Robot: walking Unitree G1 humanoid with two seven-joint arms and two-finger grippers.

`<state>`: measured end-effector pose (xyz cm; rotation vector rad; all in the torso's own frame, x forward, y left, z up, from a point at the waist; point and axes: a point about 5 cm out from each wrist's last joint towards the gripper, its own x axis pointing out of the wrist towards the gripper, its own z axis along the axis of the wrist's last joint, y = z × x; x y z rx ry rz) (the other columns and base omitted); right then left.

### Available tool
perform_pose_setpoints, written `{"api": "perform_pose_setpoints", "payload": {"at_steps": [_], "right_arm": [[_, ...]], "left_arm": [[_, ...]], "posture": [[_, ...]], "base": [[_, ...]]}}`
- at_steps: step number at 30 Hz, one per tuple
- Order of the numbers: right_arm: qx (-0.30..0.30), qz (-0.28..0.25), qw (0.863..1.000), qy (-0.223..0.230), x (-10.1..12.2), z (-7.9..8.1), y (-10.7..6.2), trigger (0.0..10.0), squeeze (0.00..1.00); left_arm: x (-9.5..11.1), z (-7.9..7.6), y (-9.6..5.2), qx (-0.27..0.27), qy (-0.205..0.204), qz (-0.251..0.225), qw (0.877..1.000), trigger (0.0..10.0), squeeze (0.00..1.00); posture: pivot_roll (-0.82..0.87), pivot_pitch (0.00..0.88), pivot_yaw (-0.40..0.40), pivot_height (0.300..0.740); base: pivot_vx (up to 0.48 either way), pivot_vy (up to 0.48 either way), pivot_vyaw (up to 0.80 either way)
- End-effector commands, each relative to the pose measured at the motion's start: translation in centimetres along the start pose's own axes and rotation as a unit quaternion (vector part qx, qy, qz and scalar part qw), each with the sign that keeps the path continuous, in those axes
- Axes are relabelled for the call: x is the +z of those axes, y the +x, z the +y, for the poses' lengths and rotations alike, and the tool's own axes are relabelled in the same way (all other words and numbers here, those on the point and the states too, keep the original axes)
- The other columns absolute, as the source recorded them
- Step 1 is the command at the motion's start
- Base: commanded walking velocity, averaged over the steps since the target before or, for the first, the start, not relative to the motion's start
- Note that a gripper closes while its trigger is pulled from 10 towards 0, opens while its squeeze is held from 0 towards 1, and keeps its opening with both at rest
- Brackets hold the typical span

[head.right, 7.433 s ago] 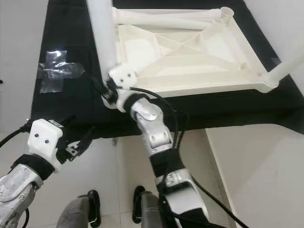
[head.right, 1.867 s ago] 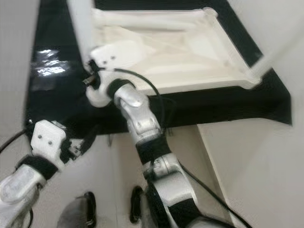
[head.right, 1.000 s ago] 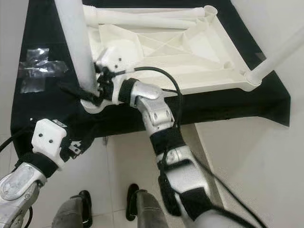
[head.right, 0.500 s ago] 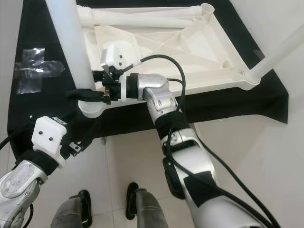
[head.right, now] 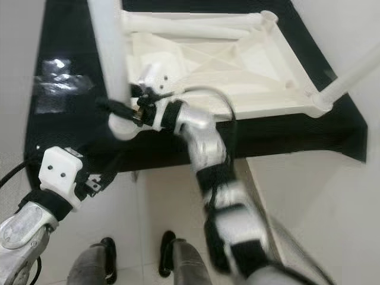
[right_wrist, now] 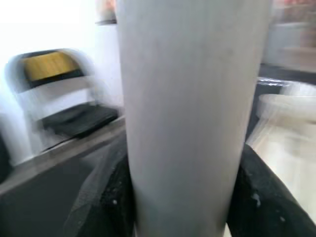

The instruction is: Building children table

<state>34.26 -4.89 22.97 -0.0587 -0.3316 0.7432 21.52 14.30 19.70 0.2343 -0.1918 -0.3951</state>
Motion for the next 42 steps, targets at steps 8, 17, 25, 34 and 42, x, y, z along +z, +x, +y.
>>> {"api": "perform_pose_setpoints", "payload": {"at_steps": [8, 17, 25, 34, 42], "right_arm": [[-0.013, 0.118, 0.993, 0.015, -4.6, 2.7, -1.9, 8.3, 0.0], [0.131, 0.074, 0.987, 0.059, -1.7, 3.2, -0.2, 10.0, 1.0], [0.266, 0.017, 0.963, 0.048, 1.6, 0.6, 1.3, 10.0, 0.0], [0.399, 0.003, 0.917, 0.017, 4.2, -0.3, 2.4, 10.0, 0.0], [0.453, 0.012, 0.89, 0.039, 4.5, -1.0, 2.6, 0.0, 0.0]], "left_arm": [[-0.2, 0.0, 0.0, -0.009, -0.001, 0.006, 1.0, 10.0, 0.0], [-0.1, 0.0, 0.3, -0.009, 0.0, 0.003, 1.0, 10.0, 0.0], [-0.1, 0.0, 0.3, -0.007, 0.001, 0.001, 1.0, 10.0, 0.0], [0.0, 0.0, 0.2, -0.005, 0.001, 0.001, 1.0, 10.0, 0.0], [0.0, 0.1, 0.2, -0.003, 0.002, 0.002, 1.0, 10.0, 0.0]], "posture": [[0.13, 0.305, -0.166, 0.74], [0.13, 0.301, -0.167, 0.74], [0.14, 0.302, -0.177, 0.74], [0.15, 0.305, -0.178, 0.74], [0.16, 0.308, -0.178, 0.74]], "base": [[0.0, 0.0, 0.0], [0.0, 0.0, 0.0], [0.0, 0.0, 0.0], [0.0, 0.0, 0.0], [0.0, 0.0, 0.0]]}}
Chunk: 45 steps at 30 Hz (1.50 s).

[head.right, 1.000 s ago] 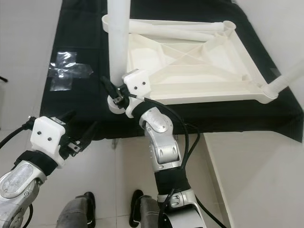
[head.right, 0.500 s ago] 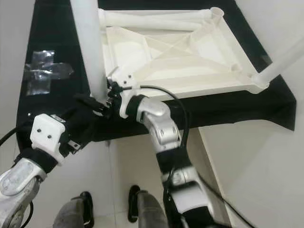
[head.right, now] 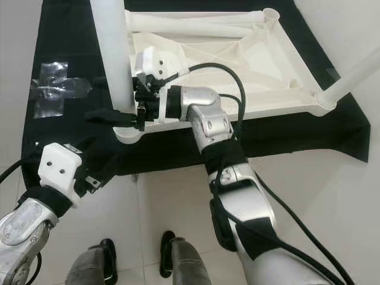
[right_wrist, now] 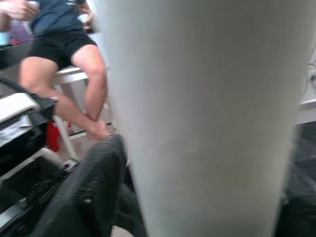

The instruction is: Building children table

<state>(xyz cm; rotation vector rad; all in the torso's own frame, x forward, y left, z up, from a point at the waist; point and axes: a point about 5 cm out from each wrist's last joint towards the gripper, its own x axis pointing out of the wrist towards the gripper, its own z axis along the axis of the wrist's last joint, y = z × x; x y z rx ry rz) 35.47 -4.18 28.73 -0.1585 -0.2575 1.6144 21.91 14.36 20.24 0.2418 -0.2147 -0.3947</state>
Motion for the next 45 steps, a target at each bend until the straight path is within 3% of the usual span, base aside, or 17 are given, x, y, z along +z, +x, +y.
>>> {"api": "perform_pose_setpoints", "payload": {"at_steps": [1, 12, 14, 16, 17, 19, 21, 26, 27, 30, 31, 32, 34, 35, 37, 38, 45], "right_arm": [[0.035, -0.001, 0.999, 0.01, -0.5, 0.3, 0.0, 0.0, 0.0], [0.03, 0.006, 0.999, 0.021, -1.5, 0.2, -1.0, 0.0, 0.0], [-0.061, 0.031, 0.997, 0.025, -4.7, 0.9, -1.3, 0.0, 0.0], [-0.142, 0.073, 0.987, 0.031, -6.7, 1.1, -1.1, 0.0, 0.0], [-0.327, 0.133, 0.934, 0.054, -9.9, 1.9, -1.9, 0.0, 0.0], [-0.452, 0.184, 0.868, 0.087, -13.0, 5.6, -2.6, 0.0, 0.0], [-0.435, 0.179, 0.876, 0.107, -13.5, 7.6, -1.8, 0.0, 0.0], [-0.414, 0.165, 0.892, 0.075, -12.5, 5.6, -0.9, 0.0, 0.0], [-0.412, 0.168, 0.892, 0.072, -12.3, 4.9, -0.8, 9.9, 0.0], [-0.419, 0.173, 0.889, 0.067, -12.0, 4.4, -0.7, 10.0, 0.0], [-0.411, 0.158, 0.896, 0.063, -11.4, 4.1, -0.3, 10.0, 0.22], [-0.408, 0.142, 0.9, 0.06, -10.3, 4.2, 0.2, 10.0, 0.71], [-0.407, 0.139, 0.901, 0.06, -10.1, 4.3, 0.3, 10.0, 0.71], [-0.379, 0.117, 0.916, 0.06, -9.3, 3.9, 0.6, 10.0, 1.0], [-0.358, 0.101, 0.926, 0.058, -8.7, 3.6, 0.7, 10.0, 1.0], [-0.282, 0.06, 0.956, 0.047, -6.9, 2.6, 0.9, 10.0, 0.0], [-0.145, 0.045, 0.988, 0.019, -5.1, 1.9, 0.4, 10.0, 0.0]], "left_arm": [[-0.4, -0.3, -0.2, -0.004, -0.004, 0.012, 1.0, 10.0, 0.0], [-0.4, -0.4, -0.2, -0.006, -0.006, 0.013, 1.0, 10.0, 0.0], [-0.5, -0.4, -0.3, -0.006, -0.005, 0.014, 1.0, 10.0, 0.0], [-0.4, -0.3, -0.3, -0.006, -0.005, 0.014, 1.0, 10.0, 0.0], [-0.4, -0.2, -0.4, -0.007, -0.005, 0.015, 1.0, 10.0, 0.0], [-0.4, -0.2, -0.4, -0.01, -0.004, 0.016, 1.0, 10.0, 0.0], [-0.5, -0.2, -0.4, -0.013, -0.003, 0.017, 1.0, 10.0, 0.0], [-0.7, -0.3, -0.1, -0.019, -0.005, 0.018, 1.0, 10.0, 0.0], [-0.8, -0.4, 0.0, -0.02, -0.005, 0.018, 1.0, 10.0, 0.0], [-0.8, -0.4, 0.0, -0.02, -0.004, 0.017, 1.0, 10.0, 0.0], [-0.8, -0.2, -0.1, -0.017, -0.002, 0.018, 1.0, 10.0, 0.0], [-0.8, 0.1, -0.1, -0.013, 0.0, 0.019, 1.0, 10.0, 0.0], [-0.8, 0.1, -0.1, -0.012, 0.001, 0.019, 1.0, 10.0, 0.0], [-0.8, 0.1, -0.1, -0.012, 0.0, 0.018, 1.0, 10.0, 0.0], [-0.8, 0.1, 0.0, -0.012, 0.0, 0.017, 1.0, 10.0, 0.0], [-0.8, -0.1, 0.1, -0.014, -0.001, 0.017, 1.0, 10.0, 0.0], [-0.8, -0.4, 0.1, -0.018, -0.003, 0.016, 1.0, 10.0, 0.0]], "posture": [[0.16, 0.308, -0.178, 0.74], [0.15, 0.311, -0.171, 0.74], [0.14, 0.314, -0.177, 0.74], [0.14, 0.316, -0.176, 0.74], [0.13, 0.321, -0.176, 0.74], [0.15, 0.332, -0.162, 0.74], [0.14, 0.331, -0.158, 0.74], [0.13, 0.298, -0.152, 0.74], [0.13, 0.297, -0.156, 0.74], [0.13, 0.296, -0.157, 0.74], [0.14, 0.293, -0.156, 0.74], [0.14, 0.293, -0.156, 0.74], [0.14, 0.293, -0.156, 0.74], [0.14, 0.289, -0.155, 0.74], [0.14, 0.289, -0.155, 0.74], [0.14, 0.286, -0.155, 0.74], [0.14, 0.293, -0.162, 0.74]], "base": [[0.0, 0.0, 0.0], [0.0, 0.0, 0.0], [0.0, 0.0, 0.0], [0.0, 0.0, 0.0], [0.0, 0.0, 0.0], [0.0, 0.0, 0.0], [0.0, 0.0, 0.0], [0.0, 0.0, 0.0], [0.0, 0.0, 0.0], [0.0, 0.0, 0.0], [0.0, 0.0, 0.0], [0.0, 0.0, 0.0], [0.0, 0.0, 0.0], [0.0, 0.0, 0.0], [0.0, 0.0, 0.0], [0.0, 0.0, 0.0], [0.0, 0.0, 0.0]]}}
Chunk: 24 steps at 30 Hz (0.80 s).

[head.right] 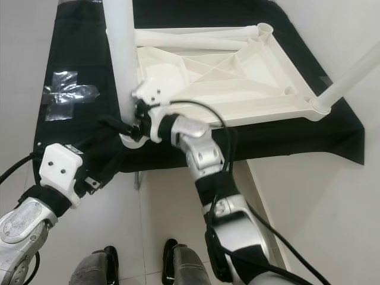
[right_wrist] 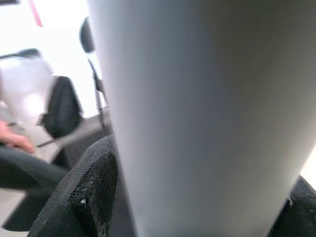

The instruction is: Building children table

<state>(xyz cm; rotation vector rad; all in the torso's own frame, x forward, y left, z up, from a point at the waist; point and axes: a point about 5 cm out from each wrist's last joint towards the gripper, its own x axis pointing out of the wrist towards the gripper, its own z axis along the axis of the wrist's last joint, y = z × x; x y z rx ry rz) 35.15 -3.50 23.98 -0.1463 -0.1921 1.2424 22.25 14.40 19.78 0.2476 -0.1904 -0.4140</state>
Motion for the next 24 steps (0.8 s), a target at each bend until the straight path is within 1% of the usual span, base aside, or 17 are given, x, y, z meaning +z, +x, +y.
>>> {"api": "perform_pose_setpoints", "payload": {"at_steps": [1, 5, 6, 8, 9, 10, 14, 15, 16, 17, 24], "right_arm": [[0.039, 0.007, 0.999, 0.004, -0.6, 0.4, -0.1, 10.0, 0.0], [0.071, 0.014, 0.997, -0.006, -0.4, 0.4, -0.3, 10.0, 0.0], [0.071, 0.014, 0.997, -0.006, -0.4, 0.4, -0.3, 10.0, 0.0], [0.131, 0.012, 0.991, -0.005, 0.4, -0.3, -0.4, 10.0, 0.0], [0.131, 0.012, 0.991, -0.005, 0.4, -0.3, -0.4, 10.0, 0.0], [0.156, 0.005, 0.988, -0.001, 1.0, -0.8, -0.4, 10.0, 0.0], [0.168, -0.003, 0.986, 0.001, 1.4, -1.2, -0.5, 10.0, 0.0], [0.169, -0.004, 0.986, 0.001, 1.6, -1.4, -0.6, 8.3, 0.0], [0.169, -0.004, 0.986, 0.001, 1.6, -1.4, -0.6, 8.3, 0.0], [0.174, -0.005, 0.985, 0.001, 1.7, -1.6, -0.7, 0.0, 0.0], [0.199, 0.001, 0.98, 0.0, 1.5, -1.8, -1.0, 0.0, 0.0]], "left_arm": [[-0.3, -0.4, -0.1, -0.007, -0.003, 0.005, 1.0, 10.0, 0.0], [-0.3, -0.5, -0.1, -0.007, -0.003, 0.005, 1.0, 10.0, 0.0], [-0.3, -0.5, -0.1, -0.007, -0.003, 0.005, 1.0, 10.0, 0.0], [-0.2, -0.4, -0.3, -0.005, -0.003, 0.007, 1.0, 10.0, 0.0], [-0.2, -0.4, -0.3, -0.005, -0.003, 0.007, 1.0, 10.0, 0.0], [-0.2, -0.4, -0.4, -0.004, -0.003, 0.008, 1.0, 10.0, 0.0], [-0.2, -0.4, -0.5, -0.003, -0.002, 0.009, 1.0, 10.0, 0.0], [-0.2, -0.4, -0.5, -0.002, -0.002, 0.009, 1.0, 10.0, 0.0], [-0.2, -0.4, -0.5, -0.002, -0.002, 0.009, 1.0, 10.0, 0.0], [-0.2, -0.4, -0.5, -0.001, -0.002, 0.01, 1.0, 10.0, 0.0], [-0.2, -0.5, -0.6, -0.003, -0.004, 0.01, 1.0, 10.0, 0.0]], "posture": [[0.14, 0.293, -0.162, 0.74], [0.14, 0.294, -0.165, 0.74], [0.14, 0.294, -0.165, 0.74], [0.15, 0.304, -0.166, 0.74], [0.15, 0.304, -0.166, 0.74], [0.16, 0.308, -0.168, 0.74], [0.16, 0.31, -0.17, 0.74], [0.16, 0.31, -0.17, 0.74], [0.16, 0.31, -0.17, 0.74], [0.16, 0.311, -0.169, 0.74], [0.16, 0.313, -0.168, 0.74]], "base": [[0.0, 0.0, 0.0], [0.0, 0.0, 0.0], [0.0, 0.0, 0.0], [0.0, 0.0, 0.0], [0.0, 0.0, 0.0], [0.0, 0.0, 0.0], [0.0, 0.0, 0.0], [0.0, 0.0, 0.0], [0.0, 0.0, 0.0], [0.0, 0.0, 0.0], [0.0, 0.0, 0.0]]}}
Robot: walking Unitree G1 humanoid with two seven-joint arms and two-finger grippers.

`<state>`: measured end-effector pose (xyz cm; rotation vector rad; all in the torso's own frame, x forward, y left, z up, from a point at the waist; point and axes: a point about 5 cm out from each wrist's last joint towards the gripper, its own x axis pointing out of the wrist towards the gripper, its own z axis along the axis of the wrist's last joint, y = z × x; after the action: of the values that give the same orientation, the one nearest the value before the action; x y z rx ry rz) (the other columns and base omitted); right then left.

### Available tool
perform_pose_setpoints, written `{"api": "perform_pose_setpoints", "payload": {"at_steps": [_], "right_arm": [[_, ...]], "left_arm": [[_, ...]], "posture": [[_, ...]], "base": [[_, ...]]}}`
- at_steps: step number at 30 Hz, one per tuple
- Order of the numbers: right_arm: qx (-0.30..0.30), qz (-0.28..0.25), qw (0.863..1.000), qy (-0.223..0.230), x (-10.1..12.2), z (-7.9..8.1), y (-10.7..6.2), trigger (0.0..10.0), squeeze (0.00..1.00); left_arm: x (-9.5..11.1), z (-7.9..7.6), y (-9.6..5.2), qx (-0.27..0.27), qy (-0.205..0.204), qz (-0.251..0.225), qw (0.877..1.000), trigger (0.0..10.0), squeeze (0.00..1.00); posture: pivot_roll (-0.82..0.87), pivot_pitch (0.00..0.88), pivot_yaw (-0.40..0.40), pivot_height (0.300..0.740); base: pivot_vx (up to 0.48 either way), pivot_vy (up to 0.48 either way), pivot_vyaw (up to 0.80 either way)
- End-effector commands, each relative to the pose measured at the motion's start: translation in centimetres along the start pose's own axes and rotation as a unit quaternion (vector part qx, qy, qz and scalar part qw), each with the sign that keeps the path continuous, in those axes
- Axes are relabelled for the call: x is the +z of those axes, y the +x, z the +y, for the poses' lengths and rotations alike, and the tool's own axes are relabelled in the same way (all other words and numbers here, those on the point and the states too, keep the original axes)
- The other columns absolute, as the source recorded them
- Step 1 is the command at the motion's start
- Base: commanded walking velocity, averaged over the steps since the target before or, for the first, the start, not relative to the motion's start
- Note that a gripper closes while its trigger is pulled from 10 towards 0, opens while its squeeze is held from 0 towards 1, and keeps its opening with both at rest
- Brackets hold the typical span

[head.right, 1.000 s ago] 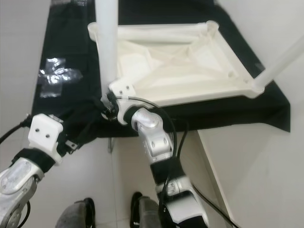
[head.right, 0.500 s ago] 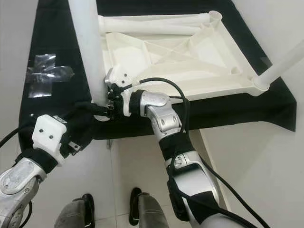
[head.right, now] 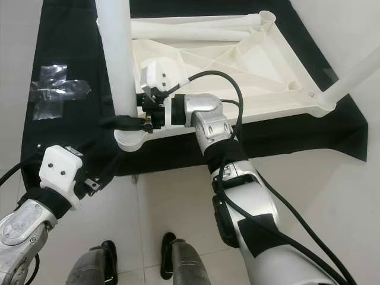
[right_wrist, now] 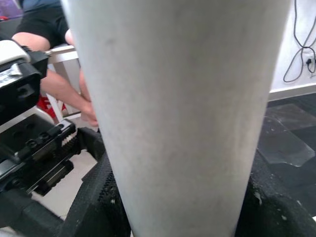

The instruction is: Building children table

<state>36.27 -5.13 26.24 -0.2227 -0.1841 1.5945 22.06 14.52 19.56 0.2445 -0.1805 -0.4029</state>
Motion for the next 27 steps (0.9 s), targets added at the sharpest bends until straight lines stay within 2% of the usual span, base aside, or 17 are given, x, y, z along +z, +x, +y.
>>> {"api": "perform_pose_setpoints", "payload": {"at_steps": [1, 5, 7, 8, 9, 10, 11, 12, 13, 15, 21, 22, 23, 24, 25, 26, 27], "right_arm": [[0.023, -0.006, 1.0, 0.016, -0.4, 0.2, 0.1, 0.0, 0.0], [0.01, -0.002, 1.0, 0.014, -0.8, 0.2, 0.1, 0.0, 0.0], [-0.102, 0.095, 0.99, 0.022, -4.2, 0.3, 0.3, 0.0, 0.0], [-0.102, 0.095, 0.99, 0.022, -4.2, 0.3, 0.3, 0.0, 0.0], [-0.148, 0.145, 0.978, 0.022, -5.8, 0.5, 0.2, 0.0, 0.0], [-0.294, 0.177, 0.938, 0.05, -8.1, 0.7, -0.2, 0.0, 0.0], [-0.395, 0.199, 0.893, 0.086, -11.4, 4.8, -0.6, 0.0, 0.0], [-0.395, 0.199, 0.893, 0.086, -11.4, 4.8, -0.6, 0.0, 0.0], [-0.422, 0.193, 0.88, 0.1, -11.7, 6.0, -0.6, 0.0, 0.0], [-0.427, 0.168, 0.882, 0.11, -11.3, 6.6, 0.0, 0.0, 0.0], [-0.401, 0.166, 0.896, 0.09, -10.7, 5.0, 0.9, 0.0, 0.0], [-0.391, 0.167, 0.901, 0.087, -10.6, 4.6, 1.1, 10.0, 0.0], [-0.391, 0.167, 0.901, 0.087, -10.6, 4.6, 1.1, 10.0, 0.0], [-0.386, 0.159, 0.905, 0.085, -10.0, 4.1, 1.1, 10.0, 0.08], [-0.386, 0.159, 0.905, 0.085, -10.0, 4.1, 1.1, 10.0, 0.08], [-0.375, 0.155, 0.91, 0.083, -9.6, 3.9, 1.1, 10.0, 1.0], [-0.373, 0.157, 0.911, 0.081, -9.2, 4.0, 1.1, 10.0, 1.0]], "left_arm": [[0.0, -0.5, -0.3, -0.008, -0.002, 0.005, 1.0, 10.0, 0.0], [0.0, -0.6, -0.2, -0.01, -0.003, 0.004, 1.0, 10.0, 0.0], [0.0, -0.7, -0.2, -0.012, -0.003, 0.004, 1.0, 10.0, 0.0], [0.0, -0.7, -0.2, -0.012, -0.003, 0.004, 1.0, 10.0, 0.0], [0.0, -0.7, -0.3, -0.012, -0.003, 0.004, 1.0, 10.0, 0.0], [0.0, -0.6, -0.3, -0.012, -0.002, 0.004, 1.0, 10.0, 0.0], [-0.1, -0.5, -0.3, -0.017, -0.004, 0.007, 1.0, 10.0, 0.0], [-0.1, -0.5, -0.3, -0.017, -0.004, 0.007, 1.0, 10.0, 0.0], [-0.1, -0.6, -0.4, -0.022, -0.005, 0.009, 1.0, 10.0, 0.0], [-0.4, -0.9, -0.4, -0.03, -0.012, 0.013, 0.999, 10.0, 0.0], [-0.8, -1.2, -0.1, -0.035, -0.019, 0.018, 0.999, 10.0, 0.0], [-0.8, -1.2, -0.1, -0.035, -0.018, 0.018, 0.999, 10.0, 0.0], [-0.8, -1.2, -0.1, -0.035, -0.018, 0.018, 0.999, 10.0, 0.0], [-0.7, -1.0, -0.1, -0.032, -0.014, 0.017, 0.999, 10.0, 0.0], [-0.7, -1.0, -0.1, -0.032, -0.014, 0.017, 0.999, 10.0, 0.0], [-0.7, -0.9, -0.2, -0.03, -0.013, 0.017, 0.999, 10.0, 0.0], [-0.7, -0.8, -0.2, -0.028, -0.011, 0.018, 0.999, 10.0, 0.0]], "posture": [[0.15, 0.312, -0.169, 0.74], [0.15, 0.311, -0.17, 0.74], [0.15, 0.313, -0.19, 0.74], [0.15, 0.313, -0.19, 0.74], [0.15, 0.315, -0.19, 0.74], [0.14, 0.32, -0.182, 0.74], [0.15, 0.337, -0.152, 0.74], [0.15, 0.337, -0.152, 0.74], [0.14, 0.341, -0.14, 0.74], [0.11, 0.32, -0.121, 0.74], [0.12, 0.321, -0.127, 0.74], [0.12, 0.319, -0.133, 0.74], [0.12, 0.319, -0.133, 0.74], [0.13, 0.318, -0.135, 0.74], [0.13, 0.318, -0.135, 0.74], [0.13, 0.316, -0.132, 0.74], [0.13, 0.316, -0.132, 0.74]], "base": [[0.0, 0.0, 0.0], [0.0, 0.0, 0.0], [0.0, 0.0, 0.0], [0.0, 0.0, 0.0], [0.0, 0.0, 0.0], [0.0, 0.0, 0.0], [0.0, 0.0, 0.0], [0.0, 0.0, 0.0], [0.0, 0.0, 0.0], [0.0, 0.0, 0.0], [0.0, 0.0, 0.0], [0.0, 0.0, 0.0], [0.0, 0.0, 0.0], [0.0, 0.0, 0.0], [0.0, 0.0, 0.0], [0.0, 0.0, 0.0], [0.0, 0.0, 0.0]]}}
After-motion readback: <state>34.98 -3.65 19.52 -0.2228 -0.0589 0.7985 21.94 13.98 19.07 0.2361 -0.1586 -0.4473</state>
